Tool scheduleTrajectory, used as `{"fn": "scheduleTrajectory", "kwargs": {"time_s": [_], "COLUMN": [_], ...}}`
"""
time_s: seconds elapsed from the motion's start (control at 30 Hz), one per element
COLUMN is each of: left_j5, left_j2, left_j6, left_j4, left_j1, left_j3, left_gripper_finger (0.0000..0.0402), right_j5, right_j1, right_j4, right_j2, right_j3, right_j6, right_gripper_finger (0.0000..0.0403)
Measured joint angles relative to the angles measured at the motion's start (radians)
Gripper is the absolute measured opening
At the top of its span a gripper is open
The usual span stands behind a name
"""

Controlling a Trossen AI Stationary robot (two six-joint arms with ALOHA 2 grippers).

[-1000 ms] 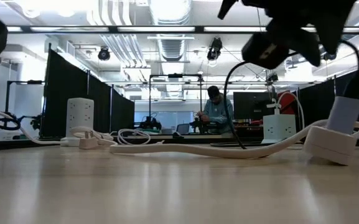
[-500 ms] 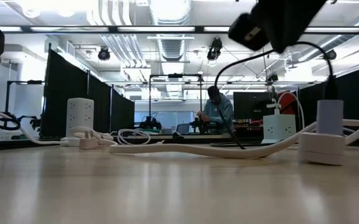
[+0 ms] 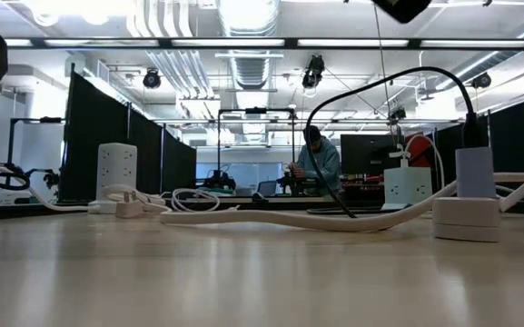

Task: Insert USB
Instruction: Insert the light blue charger cable into the pink outlet extension

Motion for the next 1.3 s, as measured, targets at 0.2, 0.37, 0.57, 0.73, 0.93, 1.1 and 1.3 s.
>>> {"fn": "scheduleTrajectory", "kwargs": {"time_s": [0.2, 0.37, 0.57, 0.73, 0.93, 1.1, 1.3], "left_j5": [-0.008, -0.008, 0.235, 0.256, 0.213, 0.152, 0.162], "left_j2": [0.0, 0.0, 0.0, -0.001, 0.001, 0.009, 0.082], "left_j6": [-0.003, -0.015, -0.046, -0.115, -0.201, -0.245, -0.284], "left_j4": [0.009, 0.009, -0.008, -0.006, -0.003, 0.006, 0.012], "left_j1": [0.0, 0.0, 0.002, 0.0, -0.002, -0.014, -0.033], "left_j3": [0.0, 0.0, 0.0, 0.0, -0.001, -0.002, -0.004], "left_gripper_finger": [0.0193, 0.0188, 0.0171, 0.0159, 0.0171, 0.0201, 0.023], "right_j5": [0.113, 0.293, 0.436, 0.472, 0.47, 0.465, 0.462], "right_j1": [0.061, 0.081, 0.083, 0.083, 0.085, 0.085, 0.085], "right_j4": [-0.046, -0.19, -0.199, -0.179, -0.168, -0.166, -0.148], "right_j2": [-0.033, -0.057, -0.08, -0.078, -0.077, -0.077, -0.077], "right_j3": [-0.013, -0.02, -0.035, -0.049, -0.108, -0.161, -0.211], "right_j6": [0.077, 0.185, 0.194, 0.196, 0.243, 0.274, 0.295], "right_gripper_finger": [0.0042, 0.0036, 0.0039, 0.0044, 0.0038, 0.0033, 0.0034]}}
